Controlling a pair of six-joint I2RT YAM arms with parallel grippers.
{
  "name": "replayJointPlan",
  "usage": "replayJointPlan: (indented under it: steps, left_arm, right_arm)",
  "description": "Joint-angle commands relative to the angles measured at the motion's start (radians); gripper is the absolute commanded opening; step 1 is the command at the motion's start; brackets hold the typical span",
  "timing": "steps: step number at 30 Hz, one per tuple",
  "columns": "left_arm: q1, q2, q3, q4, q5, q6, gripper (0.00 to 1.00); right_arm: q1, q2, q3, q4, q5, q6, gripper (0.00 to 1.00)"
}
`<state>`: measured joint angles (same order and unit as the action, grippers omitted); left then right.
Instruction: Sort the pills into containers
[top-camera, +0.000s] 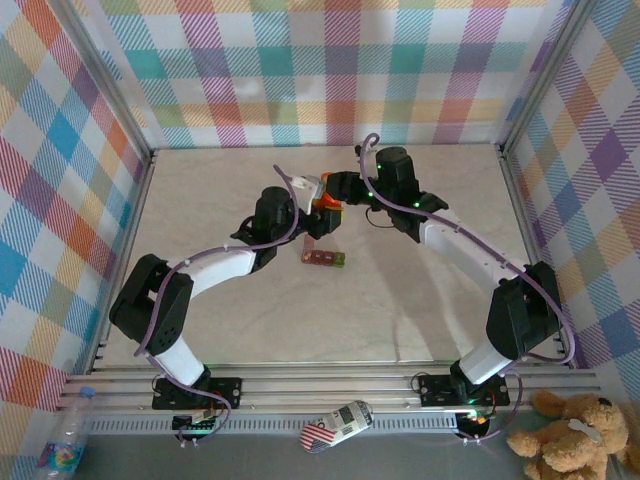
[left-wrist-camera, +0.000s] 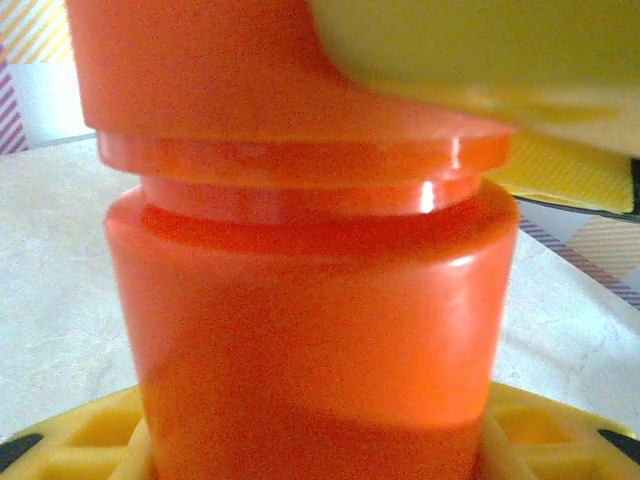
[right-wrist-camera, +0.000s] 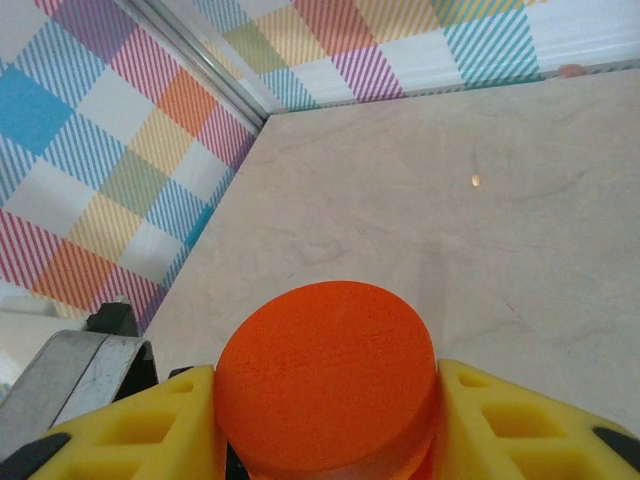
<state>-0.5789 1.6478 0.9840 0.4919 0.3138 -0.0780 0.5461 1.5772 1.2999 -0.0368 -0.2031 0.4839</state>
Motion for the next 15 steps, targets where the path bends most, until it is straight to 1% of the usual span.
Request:
replayJointPlan:
  steps: [1, 4, 7, 9, 12, 15]
  left_arm:
    - [-0.038, -0.012, 0.048, 0.138, -0.04, 0.04, 0.0]
    - [-0.036, -0.006, 0.052, 0.139, -0.047, 0.044, 0.0]
    - [-0.03, -0.003, 0.058, 0.127, -0.04, 0.049, 0.0]
    - [-0.02, -0.007, 0.056, 0.125, -0.025, 0.047, 0.0]
    - [0.002, -0.016, 0.049, 0.126, 0.004, 0.039, 0.0]
    - [0.029, -0.022, 0.045, 0.124, 0.068, 0.027, 0.0]
  right_arm:
    - [0.061, 0.032, 0.032, -0.085, -0.081, 0.04, 0.47]
    - [0.044, 0.026, 0.053, -0.104, -0.088, 0.035, 0.5]
    - [0.007, 0.005, 0.058, -0.105, -0.122, 0.04, 0.57]
    - [-0.023, -0.013, 0.058, -0.095, -0.17, 0.039, 0.62]
    - [-0.064, -0.035, 0.066, -0.099, -0.275, 0.021, 0.7]
    - [-0.092, -0.065, 0.064, -0.12, -0.329, -0.024, 0.75]
